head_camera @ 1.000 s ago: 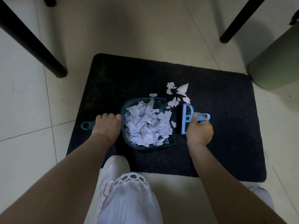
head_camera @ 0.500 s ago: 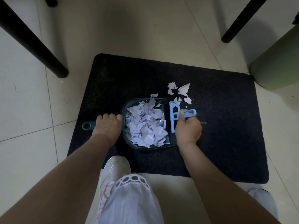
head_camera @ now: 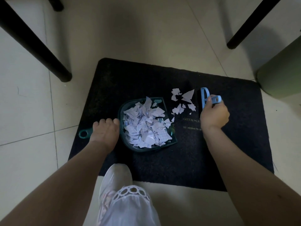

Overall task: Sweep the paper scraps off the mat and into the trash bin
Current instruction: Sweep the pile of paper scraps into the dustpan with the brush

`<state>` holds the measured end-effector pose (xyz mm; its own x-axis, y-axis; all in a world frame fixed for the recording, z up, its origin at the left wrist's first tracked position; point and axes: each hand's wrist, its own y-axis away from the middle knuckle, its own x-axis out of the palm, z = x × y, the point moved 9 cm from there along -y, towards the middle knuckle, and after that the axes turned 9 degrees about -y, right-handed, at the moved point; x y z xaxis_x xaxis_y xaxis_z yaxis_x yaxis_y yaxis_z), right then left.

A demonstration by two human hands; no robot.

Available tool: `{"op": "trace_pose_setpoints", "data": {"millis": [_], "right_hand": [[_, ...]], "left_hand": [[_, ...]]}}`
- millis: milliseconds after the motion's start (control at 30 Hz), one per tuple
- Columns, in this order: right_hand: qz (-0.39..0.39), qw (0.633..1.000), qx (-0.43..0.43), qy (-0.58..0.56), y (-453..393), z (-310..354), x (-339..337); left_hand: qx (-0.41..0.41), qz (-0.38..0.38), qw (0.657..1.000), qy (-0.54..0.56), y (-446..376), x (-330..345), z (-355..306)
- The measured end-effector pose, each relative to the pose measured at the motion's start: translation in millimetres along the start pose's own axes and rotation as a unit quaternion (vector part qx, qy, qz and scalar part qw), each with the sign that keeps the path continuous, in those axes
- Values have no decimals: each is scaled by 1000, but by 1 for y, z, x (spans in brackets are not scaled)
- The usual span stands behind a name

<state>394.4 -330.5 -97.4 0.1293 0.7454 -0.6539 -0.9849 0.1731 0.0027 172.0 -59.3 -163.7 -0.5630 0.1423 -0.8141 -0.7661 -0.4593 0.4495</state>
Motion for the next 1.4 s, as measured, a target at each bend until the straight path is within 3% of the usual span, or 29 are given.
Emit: {"op": "trace_pose_setpoints", "data": {"millis": [233, 467, 733, 867, 1100, 1300, 1400], "right_hand": [[67, 993, -27, 98, -27, 12, 39], [159, 984, -33, 74, -7, 16, 61], [49, 996, -44, 57, -40, 20, 32], [85, 990, -52, 103, -49, 21, 52], [159, 980, -90, 78, -13, 26, 77], [87, 993, -83, 17, -36, 42, 55], [104, 990, -80, 49, -47, 47, 70]], "left_hand": [[6, -9, 1000, -8, -15, -11, -4], [-6, 2, 1000, 0, -27, -18, -11], [-7, 4, 1000, 4, -29, -18, -11], [-10, 6, 1000, 8, -31, -17, -11], [-25, 9, 999, 18, -38, -19, -9], [-24, 10, 999, 19, -41, -21, -9], [-26, 8, 999, 19, -41, -22, -9]]}}
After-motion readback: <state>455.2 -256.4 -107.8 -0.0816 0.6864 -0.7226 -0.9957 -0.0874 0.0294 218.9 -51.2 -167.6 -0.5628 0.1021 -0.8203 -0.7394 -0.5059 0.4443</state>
